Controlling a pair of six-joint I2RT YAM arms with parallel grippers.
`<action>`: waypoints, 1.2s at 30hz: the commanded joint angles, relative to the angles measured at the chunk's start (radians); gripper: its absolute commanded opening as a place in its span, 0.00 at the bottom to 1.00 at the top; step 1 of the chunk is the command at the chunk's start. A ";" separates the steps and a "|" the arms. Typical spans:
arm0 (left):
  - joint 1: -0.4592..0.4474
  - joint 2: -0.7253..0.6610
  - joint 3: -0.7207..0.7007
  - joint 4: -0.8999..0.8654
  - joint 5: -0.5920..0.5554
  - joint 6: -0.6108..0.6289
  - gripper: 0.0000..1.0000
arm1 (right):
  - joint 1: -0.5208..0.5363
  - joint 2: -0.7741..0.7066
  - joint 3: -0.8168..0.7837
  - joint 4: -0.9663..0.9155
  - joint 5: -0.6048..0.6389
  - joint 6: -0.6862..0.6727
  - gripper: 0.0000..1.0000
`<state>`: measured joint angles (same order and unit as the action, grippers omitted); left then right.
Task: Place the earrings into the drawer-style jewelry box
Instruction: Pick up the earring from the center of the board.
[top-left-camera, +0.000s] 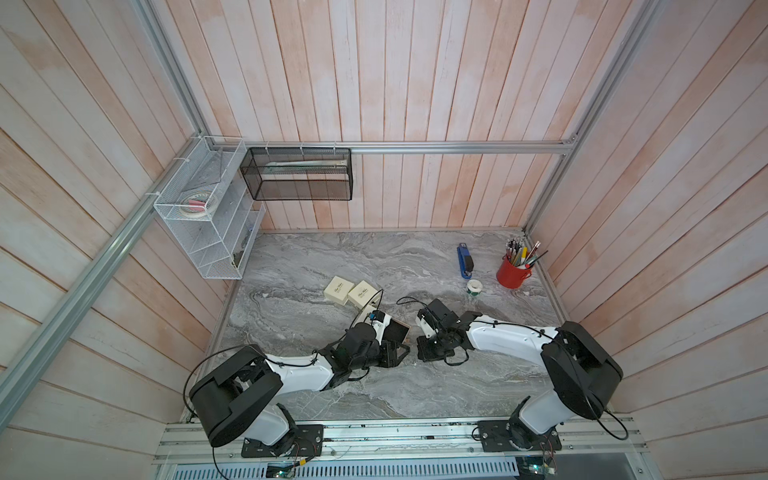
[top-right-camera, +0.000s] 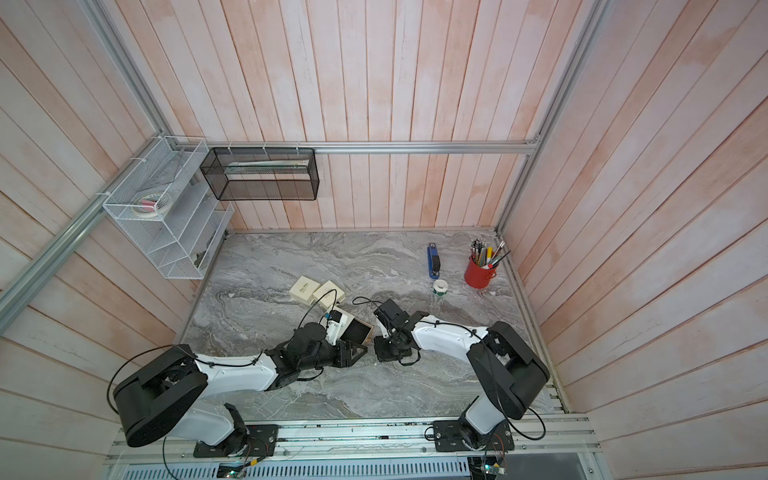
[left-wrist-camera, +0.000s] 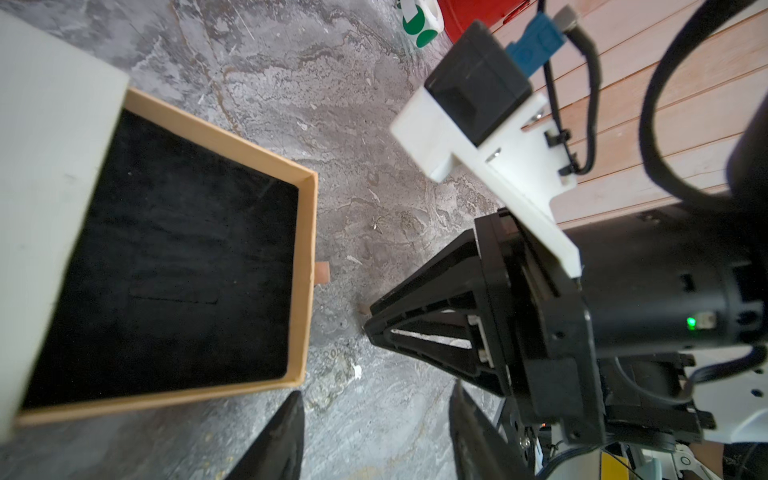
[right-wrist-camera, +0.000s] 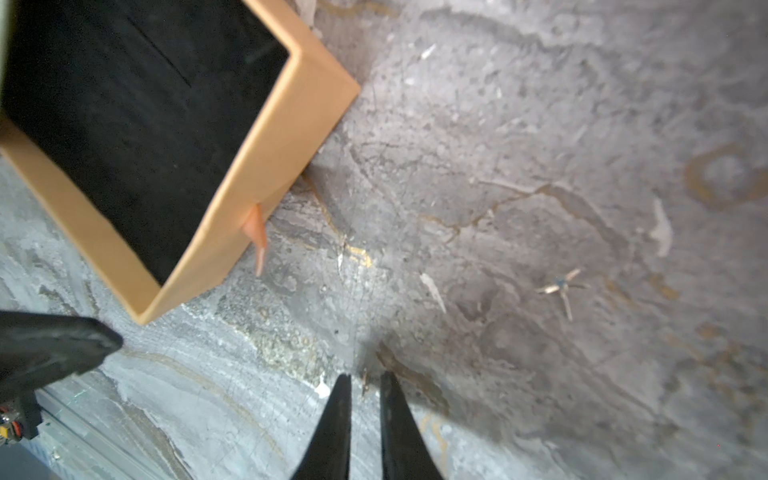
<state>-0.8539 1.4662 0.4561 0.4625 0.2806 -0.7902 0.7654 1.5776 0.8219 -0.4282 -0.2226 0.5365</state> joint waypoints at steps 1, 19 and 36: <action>-0.004 0.012 0.019 -0.005 0.006 0.017 0.57 | 0.010 0.016 0.020 -0.029 0.002 -0.009 0.13; -0.005 0.012 0.029 -0.023 0.004 0.028 0.57 | 0.015 -0.006 0.014 -0.036 0.011 0.003 0.00; 0.155 -0.061 0.106 -0.185 0.033 0.155 0.57 | -0.112 -0.182 -0.099 0.278 -0.258 0.163 0.00</action>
<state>-0.7265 1.4166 0.5274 0.3317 0.2874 -0.7002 0.6754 1.4082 0.7532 -0.2699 -0.3717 0.6350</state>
